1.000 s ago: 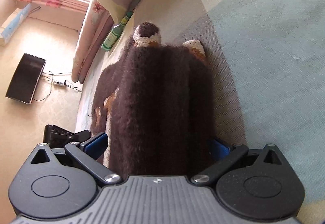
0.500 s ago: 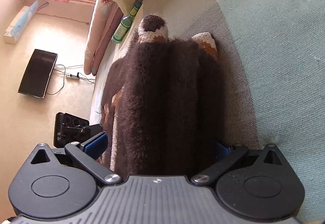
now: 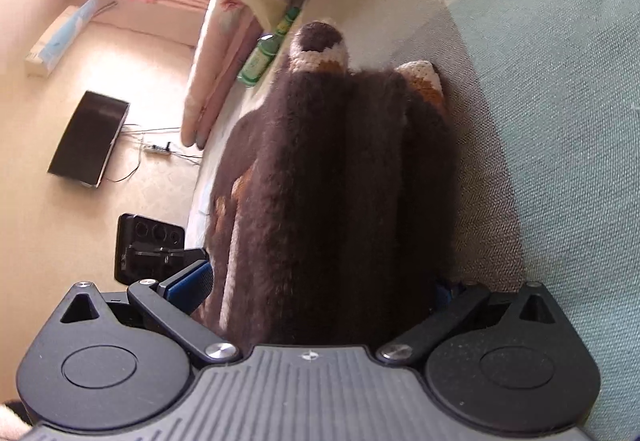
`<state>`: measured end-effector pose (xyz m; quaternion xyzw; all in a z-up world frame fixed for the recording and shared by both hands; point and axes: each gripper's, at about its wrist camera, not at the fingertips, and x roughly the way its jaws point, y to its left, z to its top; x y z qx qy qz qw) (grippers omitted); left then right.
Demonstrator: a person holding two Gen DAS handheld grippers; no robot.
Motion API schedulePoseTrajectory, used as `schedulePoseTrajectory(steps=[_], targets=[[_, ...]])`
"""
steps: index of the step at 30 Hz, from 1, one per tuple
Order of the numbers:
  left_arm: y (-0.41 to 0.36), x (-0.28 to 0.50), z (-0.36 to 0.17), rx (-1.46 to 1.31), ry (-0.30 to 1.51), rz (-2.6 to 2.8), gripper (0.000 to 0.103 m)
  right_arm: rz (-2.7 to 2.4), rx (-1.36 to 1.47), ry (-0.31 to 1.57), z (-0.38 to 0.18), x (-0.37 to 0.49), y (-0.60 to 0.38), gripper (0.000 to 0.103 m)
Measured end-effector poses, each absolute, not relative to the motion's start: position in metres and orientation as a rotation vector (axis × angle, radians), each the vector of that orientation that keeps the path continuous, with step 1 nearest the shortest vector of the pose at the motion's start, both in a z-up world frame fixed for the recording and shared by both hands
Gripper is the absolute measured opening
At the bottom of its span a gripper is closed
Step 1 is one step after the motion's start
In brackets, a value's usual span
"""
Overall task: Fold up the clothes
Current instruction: 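Roll both grippers and close them on the folded sweater end, then lift the gripped sweater end with both grippers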
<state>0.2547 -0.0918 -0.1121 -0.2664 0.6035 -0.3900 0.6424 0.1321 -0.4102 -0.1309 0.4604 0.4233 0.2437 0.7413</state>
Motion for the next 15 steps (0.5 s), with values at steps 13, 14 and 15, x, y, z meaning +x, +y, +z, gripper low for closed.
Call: schedulePoseTrajectory(steps=[13,14,15], targets=[[-0.136,0.291,-0.119,-0.598,1.363,-0.878,0.102,0.486,0.992,0.890,-0.130,0.135,-0.402,0.103],[-0.136,0.291,-0.119,-0.599,1.363,-0.879,0.102,0.483,0.993,0.890,-0.130,0.135,-0.402,0.103],[-0.136,0.292,-0.119,-0.600,1.363,-0.879,0.102,0.479,0.993,0.891,-0.130,0.136,-0.402,0.103]])
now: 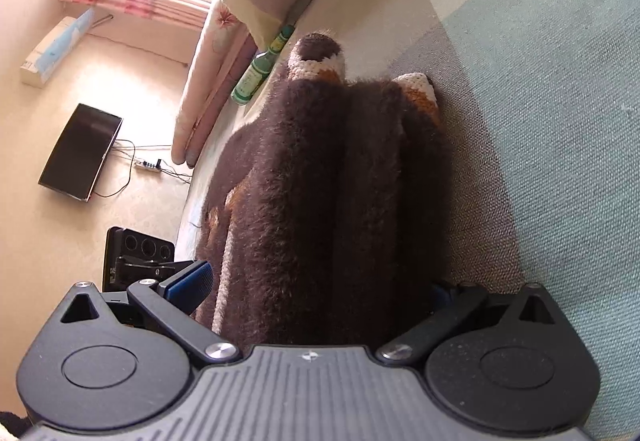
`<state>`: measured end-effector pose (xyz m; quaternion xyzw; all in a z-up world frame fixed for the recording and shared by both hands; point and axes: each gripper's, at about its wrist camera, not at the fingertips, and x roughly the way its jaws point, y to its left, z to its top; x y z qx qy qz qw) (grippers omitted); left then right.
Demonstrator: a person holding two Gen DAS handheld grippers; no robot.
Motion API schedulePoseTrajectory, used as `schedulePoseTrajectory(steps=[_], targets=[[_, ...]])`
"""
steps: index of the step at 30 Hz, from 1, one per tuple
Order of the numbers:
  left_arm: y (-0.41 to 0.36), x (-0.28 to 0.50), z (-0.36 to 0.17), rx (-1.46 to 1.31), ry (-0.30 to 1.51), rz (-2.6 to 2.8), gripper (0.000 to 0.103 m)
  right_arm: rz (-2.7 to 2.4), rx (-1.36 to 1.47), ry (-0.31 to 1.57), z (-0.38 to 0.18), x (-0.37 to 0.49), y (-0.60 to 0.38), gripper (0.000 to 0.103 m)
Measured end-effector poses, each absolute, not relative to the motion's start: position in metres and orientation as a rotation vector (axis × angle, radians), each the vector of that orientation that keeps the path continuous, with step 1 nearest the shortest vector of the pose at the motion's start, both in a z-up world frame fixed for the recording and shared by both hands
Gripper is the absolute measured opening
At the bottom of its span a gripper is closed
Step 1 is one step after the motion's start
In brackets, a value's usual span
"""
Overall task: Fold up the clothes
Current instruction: 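Lift the gripped sweater end with both grippers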
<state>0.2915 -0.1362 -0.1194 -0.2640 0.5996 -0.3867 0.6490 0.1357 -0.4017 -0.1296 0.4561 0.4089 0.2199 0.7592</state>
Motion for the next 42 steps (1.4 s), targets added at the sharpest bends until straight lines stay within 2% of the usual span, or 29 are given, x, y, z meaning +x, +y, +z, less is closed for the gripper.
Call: schedulePoseTrajectory(steps=[15,28,42], targets=[[-0.127,0.278,-0.122,-0.609,1.381,-0.849,0.102,0.433,1.024,0.893,-0.132,0.136,-0.402,0.103],[-0.109,0.268,-0.103,-0.619,1.367,-0.869,0.101,0.481,0.973,0.935,-0.107,0.142,-0.394,0.103],[-0.143,0.265,-0.088,-0.623,1.340,-0.946,0.101,0.470,0.984,0.879,-0.081,0.127,-0.433,0.103]])
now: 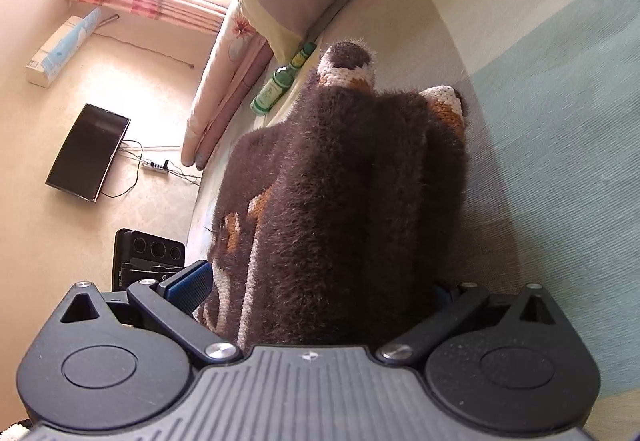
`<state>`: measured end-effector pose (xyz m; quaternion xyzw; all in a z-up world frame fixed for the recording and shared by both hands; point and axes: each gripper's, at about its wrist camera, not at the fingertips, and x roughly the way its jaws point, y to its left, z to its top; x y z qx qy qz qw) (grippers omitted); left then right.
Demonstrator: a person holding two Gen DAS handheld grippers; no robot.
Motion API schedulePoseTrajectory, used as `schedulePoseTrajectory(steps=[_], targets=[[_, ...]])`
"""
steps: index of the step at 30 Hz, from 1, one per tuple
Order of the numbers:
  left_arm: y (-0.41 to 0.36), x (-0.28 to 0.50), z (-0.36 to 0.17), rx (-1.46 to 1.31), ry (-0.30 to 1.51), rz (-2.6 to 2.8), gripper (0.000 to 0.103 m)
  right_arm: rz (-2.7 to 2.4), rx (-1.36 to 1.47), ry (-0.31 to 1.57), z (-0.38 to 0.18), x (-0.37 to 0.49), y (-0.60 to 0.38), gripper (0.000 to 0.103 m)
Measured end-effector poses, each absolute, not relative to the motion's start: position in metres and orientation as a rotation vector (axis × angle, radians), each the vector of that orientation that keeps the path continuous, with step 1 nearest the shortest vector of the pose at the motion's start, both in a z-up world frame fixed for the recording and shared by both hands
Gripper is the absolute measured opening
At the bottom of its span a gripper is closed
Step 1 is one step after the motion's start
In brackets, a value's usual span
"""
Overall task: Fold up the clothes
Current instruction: 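Lift the gripped sweater end with both grippers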
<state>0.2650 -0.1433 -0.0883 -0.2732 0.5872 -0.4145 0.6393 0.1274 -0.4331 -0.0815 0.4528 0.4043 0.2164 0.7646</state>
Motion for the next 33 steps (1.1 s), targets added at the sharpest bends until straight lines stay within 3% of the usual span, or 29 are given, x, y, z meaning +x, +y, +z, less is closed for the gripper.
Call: schedulePoseTrajectory(steps=[9,17,28,33], targets=[[-0.197,0.272,-0.082,-0.599,1.356,-1.038,0.101,0.397,1.021,0.854,-0.072,0.115,-0.500,0.103],[-0.295,0.292,-0.088,-0.594,1.379,-1.159,0.101,0.282,0.971,0.861,-0.056,0.116,-0.597,0.103],[-0.414,0.314,-0.116,-0.613,1.367,-1.292,0.101,0.146,0.871,0.896,-0.045,0.127,-0.721,0.103],[-0.427,0.308,-0.144,-0.674,1.384,-1.304,0.101,0.094,0.854,0.905,-0.054,0.137,-0.765,0.103]])
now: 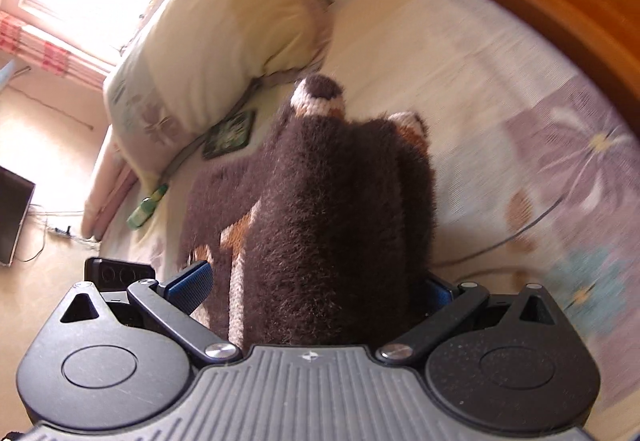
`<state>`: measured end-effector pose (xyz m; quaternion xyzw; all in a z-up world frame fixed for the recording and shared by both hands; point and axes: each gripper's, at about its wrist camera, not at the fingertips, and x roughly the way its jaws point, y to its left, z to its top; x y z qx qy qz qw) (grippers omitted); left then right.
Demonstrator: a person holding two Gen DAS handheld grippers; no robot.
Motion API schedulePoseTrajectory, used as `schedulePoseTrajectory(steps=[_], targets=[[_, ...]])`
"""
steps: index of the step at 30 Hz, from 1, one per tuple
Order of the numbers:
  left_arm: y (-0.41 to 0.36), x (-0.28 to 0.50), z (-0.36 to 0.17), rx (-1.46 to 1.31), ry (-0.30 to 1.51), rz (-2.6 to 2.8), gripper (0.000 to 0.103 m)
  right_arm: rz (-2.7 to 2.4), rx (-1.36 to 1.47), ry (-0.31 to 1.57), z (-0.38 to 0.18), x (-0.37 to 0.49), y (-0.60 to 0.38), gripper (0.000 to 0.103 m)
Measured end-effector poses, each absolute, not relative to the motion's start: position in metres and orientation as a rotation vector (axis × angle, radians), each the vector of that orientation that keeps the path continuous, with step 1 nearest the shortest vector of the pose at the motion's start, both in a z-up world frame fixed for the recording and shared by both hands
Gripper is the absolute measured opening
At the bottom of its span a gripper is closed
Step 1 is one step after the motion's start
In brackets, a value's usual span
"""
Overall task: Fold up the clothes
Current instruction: 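Lift the gripped sweater end with both grippers, then fold the held end over the sweater and open both grippers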
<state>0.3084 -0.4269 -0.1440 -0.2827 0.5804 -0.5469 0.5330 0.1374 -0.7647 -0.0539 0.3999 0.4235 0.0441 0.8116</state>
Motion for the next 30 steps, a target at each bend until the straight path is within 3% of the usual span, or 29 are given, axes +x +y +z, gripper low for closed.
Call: schedulePoseTrajectory(steps=[11,15,23,30], targets=[[-0.423,0.297,-0.161,-0.689,1.410,-1.272,0.101,0.020,0.899,0.863,-0.073,0.125,-0.788,0.103],[-0.432,0.291,-0.149,-0.623,1.398,-1.257,0.101,-0.020,0.817,0.851,-0.046,0.108,-0.778,0.103],[-0.368,0.272,-0.106,-0.499,1.265,-1.234,0.102,0.158,0.564,0.734,0.027,0.079,-0.697,0.103],[-0.381,0.275,-0.081,-0.481,1.218,-1.205,0.102,0.132,0.457,0.826,-0.030,0.084,-0.663,0.102]])
